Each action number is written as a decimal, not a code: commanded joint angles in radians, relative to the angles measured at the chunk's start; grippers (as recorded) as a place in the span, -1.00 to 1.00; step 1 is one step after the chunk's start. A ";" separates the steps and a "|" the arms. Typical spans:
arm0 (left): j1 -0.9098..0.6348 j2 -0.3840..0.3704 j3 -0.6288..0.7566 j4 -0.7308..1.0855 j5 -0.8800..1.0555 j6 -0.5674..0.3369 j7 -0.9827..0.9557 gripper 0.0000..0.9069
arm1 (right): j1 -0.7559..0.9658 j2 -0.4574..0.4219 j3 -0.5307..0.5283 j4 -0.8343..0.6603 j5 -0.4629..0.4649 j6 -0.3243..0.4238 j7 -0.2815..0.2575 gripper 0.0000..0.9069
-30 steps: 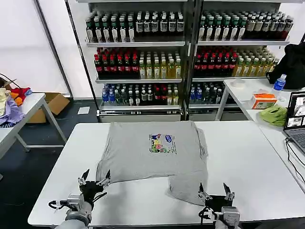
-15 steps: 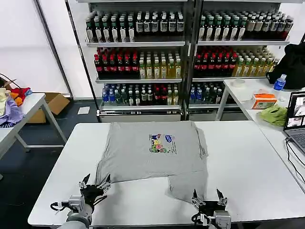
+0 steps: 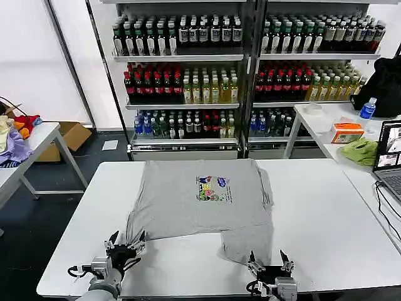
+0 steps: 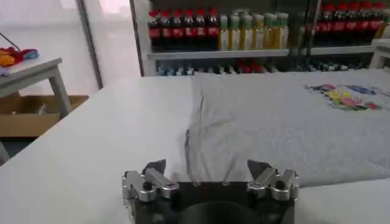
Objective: Fold and organize the clothes.
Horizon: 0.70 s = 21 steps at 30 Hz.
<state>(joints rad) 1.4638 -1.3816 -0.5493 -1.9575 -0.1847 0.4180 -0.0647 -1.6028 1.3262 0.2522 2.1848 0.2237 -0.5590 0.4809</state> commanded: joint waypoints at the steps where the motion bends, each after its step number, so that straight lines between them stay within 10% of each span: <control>1: 0.007 0.001 0.006 -0.004 -0.006 0.003 -0.001 1.00 | 0.002 0.002 -0.002 -0.030 -0.001 0.005 -0.001 1.00; 3: 0.014 0.000 0.011 -0.013 -0.010 0.006 -0.001 0.98 | 0.001 0.003 -0.006 -0.036 -0.002 0.007 -0.001 0.87; 7: 0.016 -0.005 0.018 -0.013 -0.017 0.010 0.000 -0.62 | 0.001 0.004 -0.011 -0.042 -0.001 0.008 -0.003 0.16; 11: 0.021 -0.005 0.020 -0.007 -0.015 0.010 0.000 -0.76 | 0.000 0.005 -0.012 -0.046 0.011 0.010 -0.003 -0.42; 12: 0.023 -0.004 0.020 -0.006 -0.014 0.010 0.001 -0.78 | 0.000 0.006 -0.011 -0.048 0.020 0.009 -0.002 -0.96; 21: 0.028 -0.009 0.028 0.006 0.001 0.009 0.007 -0.98 | -0.008 0.015 -0.013 -0.062 0.043 0.028 -0.002 -1.00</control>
<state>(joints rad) 1.4890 -1.3857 -0.5287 -1.9605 -0.1919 0.4243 -0.0630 -1.6053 1.3407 0.2440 2.1365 0.2503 -0.5337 0.4745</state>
